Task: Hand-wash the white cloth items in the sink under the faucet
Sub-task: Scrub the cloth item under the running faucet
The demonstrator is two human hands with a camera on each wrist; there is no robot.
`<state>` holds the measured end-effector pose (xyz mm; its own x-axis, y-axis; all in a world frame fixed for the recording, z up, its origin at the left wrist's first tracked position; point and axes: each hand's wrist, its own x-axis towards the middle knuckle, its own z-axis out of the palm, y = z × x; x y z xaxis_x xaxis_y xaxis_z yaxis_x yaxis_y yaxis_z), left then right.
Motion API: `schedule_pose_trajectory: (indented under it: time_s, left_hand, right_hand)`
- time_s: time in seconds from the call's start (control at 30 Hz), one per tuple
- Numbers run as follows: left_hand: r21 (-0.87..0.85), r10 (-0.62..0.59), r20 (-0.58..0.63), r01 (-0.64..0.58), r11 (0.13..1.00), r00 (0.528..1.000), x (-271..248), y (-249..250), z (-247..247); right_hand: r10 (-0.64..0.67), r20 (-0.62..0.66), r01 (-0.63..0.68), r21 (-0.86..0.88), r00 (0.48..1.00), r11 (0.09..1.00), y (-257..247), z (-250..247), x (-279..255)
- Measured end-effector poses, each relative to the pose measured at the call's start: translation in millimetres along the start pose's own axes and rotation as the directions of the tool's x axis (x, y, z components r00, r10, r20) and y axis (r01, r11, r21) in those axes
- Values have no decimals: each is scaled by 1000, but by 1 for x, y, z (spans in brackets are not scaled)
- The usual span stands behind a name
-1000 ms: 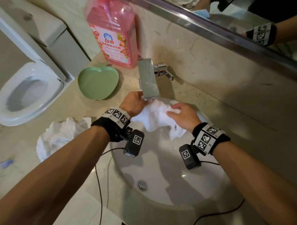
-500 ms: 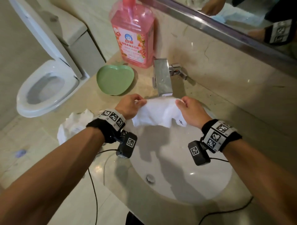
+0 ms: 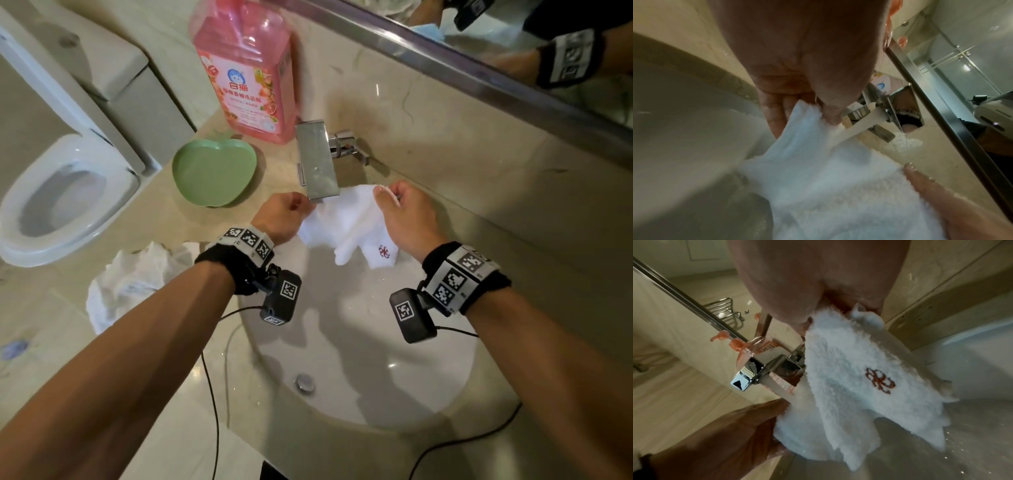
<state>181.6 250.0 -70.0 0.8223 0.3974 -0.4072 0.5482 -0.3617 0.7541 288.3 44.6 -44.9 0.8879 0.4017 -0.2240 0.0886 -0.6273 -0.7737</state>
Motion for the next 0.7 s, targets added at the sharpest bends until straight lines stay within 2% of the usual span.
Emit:
schedule_pose_trajectory:
  time_s: [0.2, 0.33, 0.43, 0.5, 0.6, 0.7]
  left_hand:
    - [-120, 88, 47, -81, 989, 995, -11, -6, -27]
    - [-144, 67, 94, -53, 988, 993, -26, -7, -47]
    - [-150, 26, 72, -15, 989, 997, -37, -4, -54]
    - [-113, -2, 84, 11, 994, 996, -42, -6, -57]
    - [51, 25, 112, -31, 998, 993, -52, -10, -58]
    - [27, 53, 74, -55, 998, 996, -57, -15, -59]
  right_hand:
    - [6, 28, -4, -70, 1000, 998, 10, 5, 3]
    - [-18, 94, 27, -95, 995, 995, 8, 21, 2]
    - [-36, 138, 47, -77, 990, 996, 5, 35, 2]
    - [-41, 166, 56, -87, 985, 995, 2, 42, 2]
    - [-63, 213, 82, -81, 975, 993, -5, 51, 1]
    - [-95, 280, 107, -25, 955, 994, -13, 58, 0]
